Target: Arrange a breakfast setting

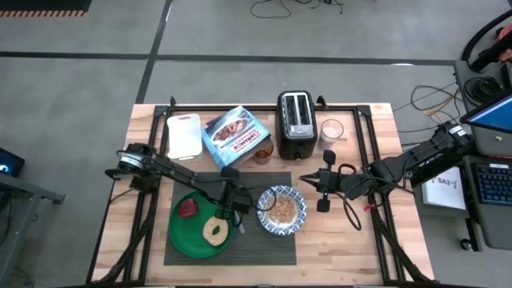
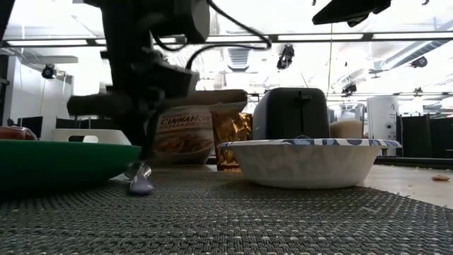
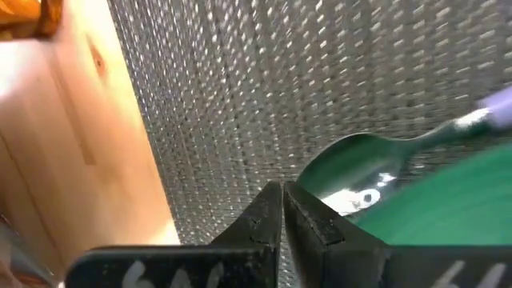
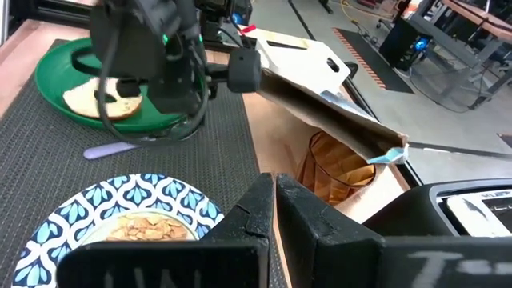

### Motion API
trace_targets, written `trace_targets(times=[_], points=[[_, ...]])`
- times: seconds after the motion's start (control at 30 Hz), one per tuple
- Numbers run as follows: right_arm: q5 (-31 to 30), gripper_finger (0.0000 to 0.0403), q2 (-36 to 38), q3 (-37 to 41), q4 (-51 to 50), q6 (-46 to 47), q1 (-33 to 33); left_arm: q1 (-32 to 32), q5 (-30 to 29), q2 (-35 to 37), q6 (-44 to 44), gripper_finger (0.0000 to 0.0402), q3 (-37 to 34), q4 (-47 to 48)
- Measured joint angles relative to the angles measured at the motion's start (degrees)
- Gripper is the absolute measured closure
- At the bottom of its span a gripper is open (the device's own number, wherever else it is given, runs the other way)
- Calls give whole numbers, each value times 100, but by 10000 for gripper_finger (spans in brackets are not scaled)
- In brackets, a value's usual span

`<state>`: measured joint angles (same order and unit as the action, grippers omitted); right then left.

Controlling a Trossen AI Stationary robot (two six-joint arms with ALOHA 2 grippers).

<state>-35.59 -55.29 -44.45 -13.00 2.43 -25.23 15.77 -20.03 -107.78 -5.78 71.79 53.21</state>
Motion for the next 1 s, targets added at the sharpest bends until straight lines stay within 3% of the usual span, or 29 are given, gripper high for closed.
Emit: trace_targets(times=[0.27,0.53,0.67,0.83,1.0], points=[[-1,394,0,0,1,-4,0,-105,459,-202,67,401,-27,-152],[-2,394,0,0,-1,-6,0,-103,322,-221,175,401,78,-708],[-2,394,0,0,-3,-6,0,-99,327,-167,367,401,359,-232],[-2,394,0,0,-8,-6,0,-105,1178,-130,446,402,417,106],[-2,394,0,0,-12,-8,0,-124,1238,-196,443,402,260,-118]])
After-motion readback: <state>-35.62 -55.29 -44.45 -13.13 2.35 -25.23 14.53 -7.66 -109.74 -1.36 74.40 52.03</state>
